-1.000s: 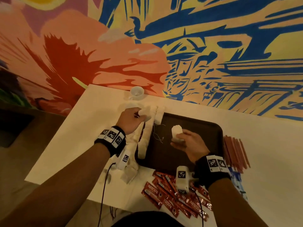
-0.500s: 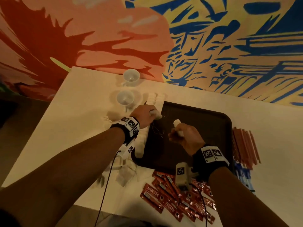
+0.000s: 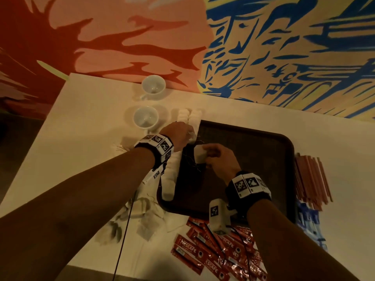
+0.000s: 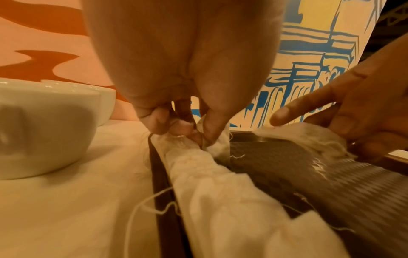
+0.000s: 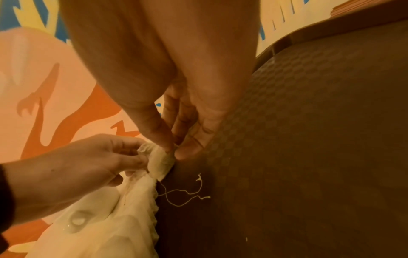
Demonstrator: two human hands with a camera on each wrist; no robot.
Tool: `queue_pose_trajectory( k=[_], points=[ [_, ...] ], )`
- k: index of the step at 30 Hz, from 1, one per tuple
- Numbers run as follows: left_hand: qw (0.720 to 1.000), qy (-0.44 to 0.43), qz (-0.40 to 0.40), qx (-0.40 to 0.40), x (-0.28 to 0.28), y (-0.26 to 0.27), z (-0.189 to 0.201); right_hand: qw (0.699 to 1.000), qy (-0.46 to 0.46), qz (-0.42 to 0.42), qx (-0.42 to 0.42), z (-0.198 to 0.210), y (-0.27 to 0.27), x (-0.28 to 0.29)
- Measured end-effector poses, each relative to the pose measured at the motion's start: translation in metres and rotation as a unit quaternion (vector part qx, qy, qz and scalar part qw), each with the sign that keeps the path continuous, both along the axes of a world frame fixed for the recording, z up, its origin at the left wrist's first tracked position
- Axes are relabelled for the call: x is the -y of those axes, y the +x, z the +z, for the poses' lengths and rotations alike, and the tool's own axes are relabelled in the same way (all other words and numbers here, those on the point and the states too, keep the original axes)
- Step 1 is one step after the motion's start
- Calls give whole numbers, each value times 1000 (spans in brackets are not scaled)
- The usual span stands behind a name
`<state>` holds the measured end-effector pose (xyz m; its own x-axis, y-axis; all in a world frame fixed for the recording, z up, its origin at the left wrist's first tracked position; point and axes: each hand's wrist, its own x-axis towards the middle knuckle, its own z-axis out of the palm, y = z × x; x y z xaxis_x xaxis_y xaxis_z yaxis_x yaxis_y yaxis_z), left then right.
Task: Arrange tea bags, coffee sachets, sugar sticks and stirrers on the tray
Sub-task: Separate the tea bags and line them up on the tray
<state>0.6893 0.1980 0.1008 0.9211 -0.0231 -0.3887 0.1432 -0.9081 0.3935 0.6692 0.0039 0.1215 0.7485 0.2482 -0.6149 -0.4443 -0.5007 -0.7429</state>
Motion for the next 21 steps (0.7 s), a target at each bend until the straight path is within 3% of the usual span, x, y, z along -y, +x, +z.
queue_pose_trajectory(
  k=[9, 16, 21],
  points=[
    [997, -30, 32, 58, -2, 7, -8, 999, -43, 13, -25, -27, 15, -22],
    [986, -74, 80, 124, -8, -12, 2, 999, -38, -21, 12, -43, 19, -28],
    [986, -58, 67, 141, -8, -33, 2, 997, -17, -60, 36, -48, 21, -33]
  ],
)
